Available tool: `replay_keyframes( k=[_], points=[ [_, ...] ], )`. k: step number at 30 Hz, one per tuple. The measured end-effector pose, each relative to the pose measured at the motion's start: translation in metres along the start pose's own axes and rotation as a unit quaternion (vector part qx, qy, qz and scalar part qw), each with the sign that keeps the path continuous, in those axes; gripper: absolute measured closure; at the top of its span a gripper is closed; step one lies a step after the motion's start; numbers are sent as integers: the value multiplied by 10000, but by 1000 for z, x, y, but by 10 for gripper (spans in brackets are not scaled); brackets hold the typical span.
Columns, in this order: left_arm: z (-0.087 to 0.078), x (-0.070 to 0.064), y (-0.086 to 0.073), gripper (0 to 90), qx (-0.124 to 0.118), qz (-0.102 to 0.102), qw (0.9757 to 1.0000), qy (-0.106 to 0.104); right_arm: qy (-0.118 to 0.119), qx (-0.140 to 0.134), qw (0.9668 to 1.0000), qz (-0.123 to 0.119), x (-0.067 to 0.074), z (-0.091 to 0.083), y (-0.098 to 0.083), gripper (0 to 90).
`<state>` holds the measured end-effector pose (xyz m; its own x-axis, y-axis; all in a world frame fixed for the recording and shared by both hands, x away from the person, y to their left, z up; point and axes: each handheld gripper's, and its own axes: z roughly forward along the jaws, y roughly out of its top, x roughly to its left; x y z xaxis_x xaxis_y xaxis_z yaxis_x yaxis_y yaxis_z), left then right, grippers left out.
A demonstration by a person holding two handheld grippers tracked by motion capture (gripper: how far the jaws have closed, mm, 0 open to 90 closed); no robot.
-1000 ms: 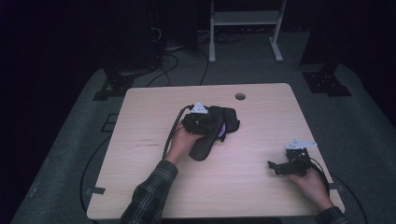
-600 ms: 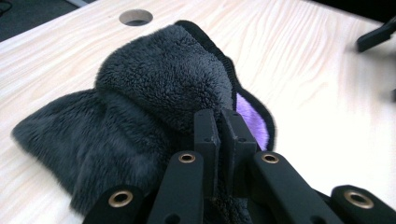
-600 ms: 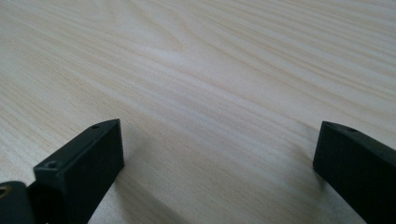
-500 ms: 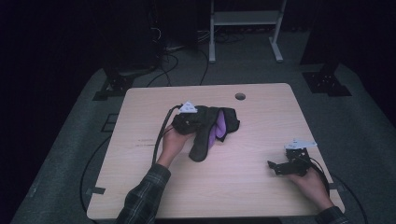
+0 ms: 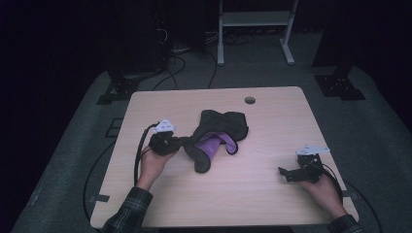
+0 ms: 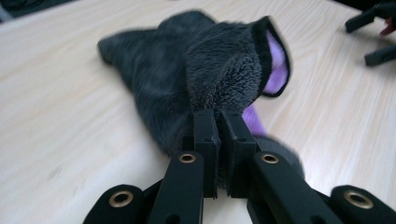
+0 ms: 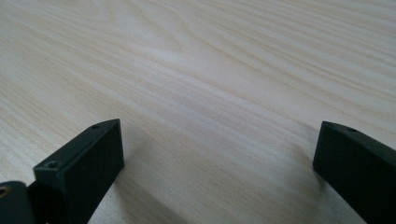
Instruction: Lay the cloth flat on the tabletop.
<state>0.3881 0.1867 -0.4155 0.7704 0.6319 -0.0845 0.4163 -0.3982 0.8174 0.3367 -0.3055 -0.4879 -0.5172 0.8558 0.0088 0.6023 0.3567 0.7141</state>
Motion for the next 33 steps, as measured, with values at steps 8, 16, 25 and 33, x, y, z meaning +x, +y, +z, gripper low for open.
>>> replay_keyframes(
  k=[8, 16, 25, 33],
  points=[
    [-19, 6, -35, 848, 330, -278, 9990, 146, 0, 2, 10000, 4, 0, 0, 0, 9],
    [-35, -5, -38, 572, 224, -121, 9989, 404, 2, 0, 10000, 0, 0, 0, 0, 9],
    [-11, -50, 1, 428, 36, 531, 9986, -5, 2, 0, 10000, 1, 0, 0, 0, 9],
    [36, -75, 27, 400, 180, 926, 9951, -280, 0, 1, 10000, 2, 0, 0, 0, 9]
  ],
)
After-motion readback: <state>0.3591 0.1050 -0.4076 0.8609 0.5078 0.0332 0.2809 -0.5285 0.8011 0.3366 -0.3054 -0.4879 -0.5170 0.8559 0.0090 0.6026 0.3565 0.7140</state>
